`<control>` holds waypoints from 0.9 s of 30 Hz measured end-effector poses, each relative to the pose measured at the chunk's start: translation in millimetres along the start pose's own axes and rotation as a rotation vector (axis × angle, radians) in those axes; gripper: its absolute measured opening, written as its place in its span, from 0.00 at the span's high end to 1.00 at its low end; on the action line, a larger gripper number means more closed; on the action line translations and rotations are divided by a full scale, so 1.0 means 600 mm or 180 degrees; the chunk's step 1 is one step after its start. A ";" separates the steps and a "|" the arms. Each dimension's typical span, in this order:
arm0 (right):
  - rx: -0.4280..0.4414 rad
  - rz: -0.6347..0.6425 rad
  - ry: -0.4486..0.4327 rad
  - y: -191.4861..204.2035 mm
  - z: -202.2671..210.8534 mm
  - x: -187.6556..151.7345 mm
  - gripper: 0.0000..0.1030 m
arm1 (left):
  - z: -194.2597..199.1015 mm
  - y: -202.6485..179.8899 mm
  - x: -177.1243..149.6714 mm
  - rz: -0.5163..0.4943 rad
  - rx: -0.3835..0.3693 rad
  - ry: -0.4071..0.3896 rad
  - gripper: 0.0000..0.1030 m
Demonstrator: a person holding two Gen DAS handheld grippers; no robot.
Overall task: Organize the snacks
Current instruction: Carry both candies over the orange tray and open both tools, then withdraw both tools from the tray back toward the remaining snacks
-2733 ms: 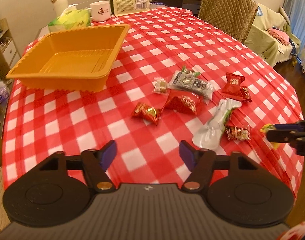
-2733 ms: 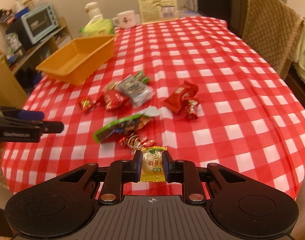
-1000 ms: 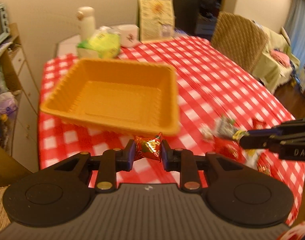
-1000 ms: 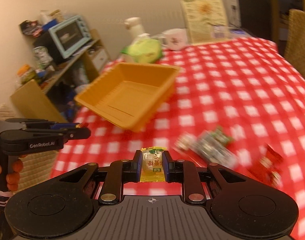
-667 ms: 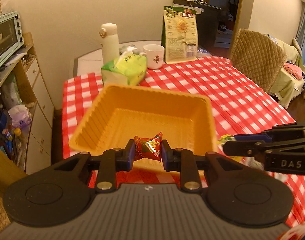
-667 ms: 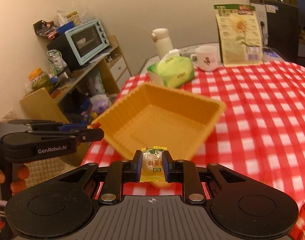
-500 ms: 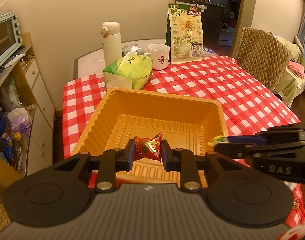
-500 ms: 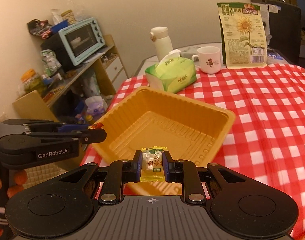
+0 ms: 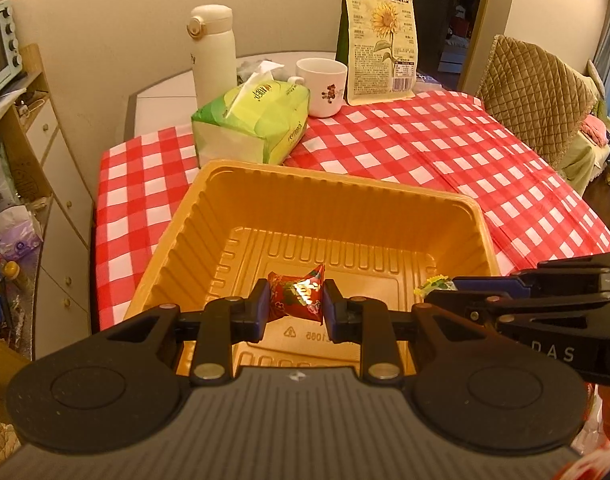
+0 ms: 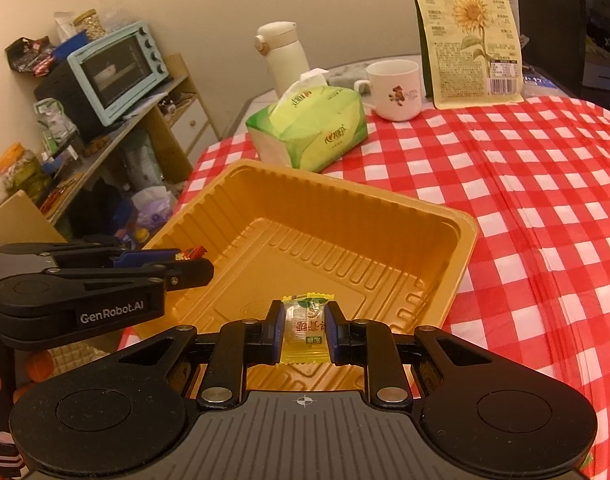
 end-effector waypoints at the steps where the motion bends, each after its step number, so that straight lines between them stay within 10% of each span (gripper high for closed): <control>1: -0.0009 -0.0008 0.0002 0.000 -0.002 0.000 0.79 | -0.004 0.001 0.001 -0.0005 -0.0013 0.0008 0.76; 22: -0.0065 0.0066 -0.0059 0.031 -0.021 0.019 0.77 | 0.057 0.060 -0.037 0.0210 0.0026 -0.0080 0.54; 27: -0.0111 0.0138 -0.0202 0.036 0.004 0.015 0.39 | 0.081 0.056 -0.047 0.0248 0.0034 -0.0117 0.49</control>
Point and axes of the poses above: each gripper's, at about its wrist camera, not at the fingertips, and z roughly against the way its jaws point, y to its left, x to its top, the point moved 2 cm from there along -z, roughly the way its jaws point, and after that the axes turned 1 degree about -x, right-handed, at the moved point
